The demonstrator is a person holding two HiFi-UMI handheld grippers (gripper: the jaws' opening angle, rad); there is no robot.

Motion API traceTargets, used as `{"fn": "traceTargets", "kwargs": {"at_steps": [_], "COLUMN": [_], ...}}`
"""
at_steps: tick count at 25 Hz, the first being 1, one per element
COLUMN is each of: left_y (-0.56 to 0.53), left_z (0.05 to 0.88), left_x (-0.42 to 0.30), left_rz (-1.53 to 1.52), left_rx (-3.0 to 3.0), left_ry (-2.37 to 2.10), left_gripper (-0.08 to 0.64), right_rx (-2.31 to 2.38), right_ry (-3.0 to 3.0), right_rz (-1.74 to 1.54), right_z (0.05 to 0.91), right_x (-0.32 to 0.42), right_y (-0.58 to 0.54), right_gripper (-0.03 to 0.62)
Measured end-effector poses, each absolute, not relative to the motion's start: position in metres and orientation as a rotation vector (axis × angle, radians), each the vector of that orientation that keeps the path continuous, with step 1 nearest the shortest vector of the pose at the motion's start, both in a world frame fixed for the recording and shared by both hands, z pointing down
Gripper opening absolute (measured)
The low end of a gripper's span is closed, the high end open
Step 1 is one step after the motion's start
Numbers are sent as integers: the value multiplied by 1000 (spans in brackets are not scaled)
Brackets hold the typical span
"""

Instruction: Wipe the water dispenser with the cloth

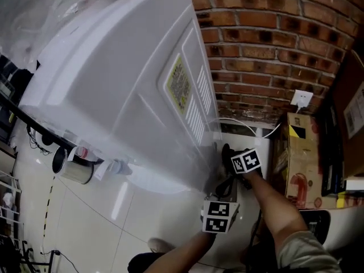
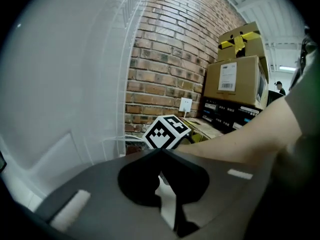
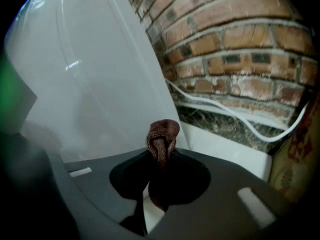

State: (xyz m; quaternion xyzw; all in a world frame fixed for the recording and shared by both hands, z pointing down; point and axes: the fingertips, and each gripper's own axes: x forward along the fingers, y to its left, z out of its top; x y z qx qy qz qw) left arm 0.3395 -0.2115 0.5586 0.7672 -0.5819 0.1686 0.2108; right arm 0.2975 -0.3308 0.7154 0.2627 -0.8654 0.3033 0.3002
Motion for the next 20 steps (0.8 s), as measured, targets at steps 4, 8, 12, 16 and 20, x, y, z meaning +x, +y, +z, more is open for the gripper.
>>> {"fn": "traceTargets", "kwargs": {"at_steps": [4,8,12,16,20], "left_y": [-212,-208,-202,-208,-210], "left_z": [511,466,420,364,320], "left_x": [345,340,338,344,337], "left_rz": [444,458,435,372,286], "left_rx": [2196,2259,2319,2393,2410], "left_ry": [-1637,-1661,-1656,-1713,-1741], "left_gripper": [0,0,0,0,0], "right_rx": [788,901,958,949,962], "right_ry": [-2457,-2679,-2833,-2900,-2968], "right_rz": [746,620,450,241,132], "right_z": [637,516,394,293,215], "right_x": [310,325,338,342,334], "right_y": [-347,-363,-363,-360,-357], "right_gripper": [72,72,72,72,72]}}
